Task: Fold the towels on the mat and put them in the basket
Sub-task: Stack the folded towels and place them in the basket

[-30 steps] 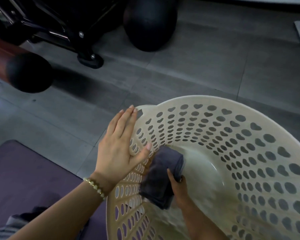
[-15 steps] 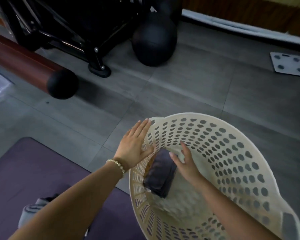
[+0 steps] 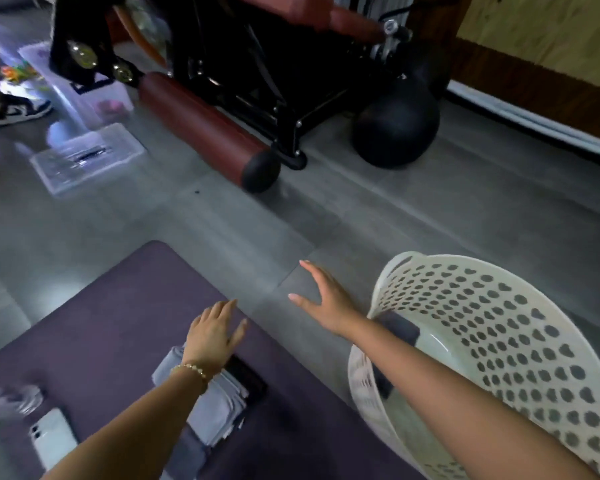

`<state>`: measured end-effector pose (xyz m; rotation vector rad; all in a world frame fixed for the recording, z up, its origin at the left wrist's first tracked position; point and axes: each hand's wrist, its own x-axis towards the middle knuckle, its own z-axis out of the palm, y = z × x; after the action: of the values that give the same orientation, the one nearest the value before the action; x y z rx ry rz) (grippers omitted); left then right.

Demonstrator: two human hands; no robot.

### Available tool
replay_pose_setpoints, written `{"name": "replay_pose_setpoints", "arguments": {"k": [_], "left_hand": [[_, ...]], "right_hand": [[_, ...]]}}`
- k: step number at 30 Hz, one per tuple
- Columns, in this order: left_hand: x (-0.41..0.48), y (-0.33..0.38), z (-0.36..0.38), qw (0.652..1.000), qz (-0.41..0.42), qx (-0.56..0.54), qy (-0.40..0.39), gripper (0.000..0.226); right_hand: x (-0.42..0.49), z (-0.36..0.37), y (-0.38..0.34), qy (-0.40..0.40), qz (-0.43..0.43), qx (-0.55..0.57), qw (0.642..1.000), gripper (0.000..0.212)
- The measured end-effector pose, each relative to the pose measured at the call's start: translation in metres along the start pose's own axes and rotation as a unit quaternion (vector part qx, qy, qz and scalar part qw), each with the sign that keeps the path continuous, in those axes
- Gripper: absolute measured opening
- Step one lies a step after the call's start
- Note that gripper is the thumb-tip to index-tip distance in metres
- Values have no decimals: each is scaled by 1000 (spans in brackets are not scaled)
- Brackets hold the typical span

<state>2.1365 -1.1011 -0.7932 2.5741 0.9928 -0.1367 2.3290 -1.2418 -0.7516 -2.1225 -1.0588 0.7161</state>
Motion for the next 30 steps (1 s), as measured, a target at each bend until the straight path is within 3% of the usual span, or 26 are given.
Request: {"name": "replay_pose_setpoints", "arguments": {"k": [5,8,11,15,20,25,26,29,30], "left_hand": [[-42,-104,26,989,-130,-65,-37,55],[-66,-150,54,962,-214,-154,-72,60],[-79,-171,82,910,-290,-284,-84,60],[-75,-175,118,827,-334,-440,-100,32],[-57,-171,153,727,-391,-555,-104,58],[-38,-171,176,689,-376,-607,-124,59],[-36,-171,178,686,-371,-615,-122,62],[-29,-171,190,678,-358,-629,-126,82],[-27,-172,195,673,-363,-633,-124,82]], "right_hand": [[10,118,-14,-137,80,-36,987,75],[7,178,-14,-180,117,-18,977,75],[10,227,-11,-203,157,22,966,76],[19,273,2,-217,213,61,951,84],[34,308,28,-237,258,75,934,97],[48,336,48,-211,285,120,927,116],[50,342,54,-207,284,124,928,108],[51,340,54,-196,282,153,927,43],[52,340,58,-187,284,157,927,35]]}}
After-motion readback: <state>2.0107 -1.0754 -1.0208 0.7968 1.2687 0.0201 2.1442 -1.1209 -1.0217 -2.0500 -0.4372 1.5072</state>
